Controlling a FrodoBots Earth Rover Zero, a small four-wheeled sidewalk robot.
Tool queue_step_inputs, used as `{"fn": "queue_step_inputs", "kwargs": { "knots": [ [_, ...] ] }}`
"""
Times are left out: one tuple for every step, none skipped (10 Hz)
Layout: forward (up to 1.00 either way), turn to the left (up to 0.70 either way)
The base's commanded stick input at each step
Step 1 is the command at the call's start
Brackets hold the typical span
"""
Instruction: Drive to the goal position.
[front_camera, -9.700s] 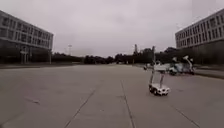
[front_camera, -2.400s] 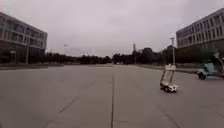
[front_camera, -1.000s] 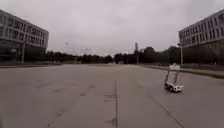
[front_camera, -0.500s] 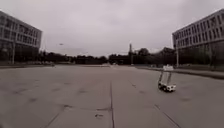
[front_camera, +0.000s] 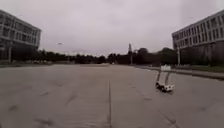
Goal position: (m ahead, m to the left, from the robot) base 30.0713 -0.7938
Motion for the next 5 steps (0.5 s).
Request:
{"fn": "queue_step_inputs", "kwargs": {
  "knots": [
    [1.0,0.0],
    [1.0,0.0],
    [1.0,0.0],
    [1.0,0.0],
    [1.0,0.0]
  ]
}}
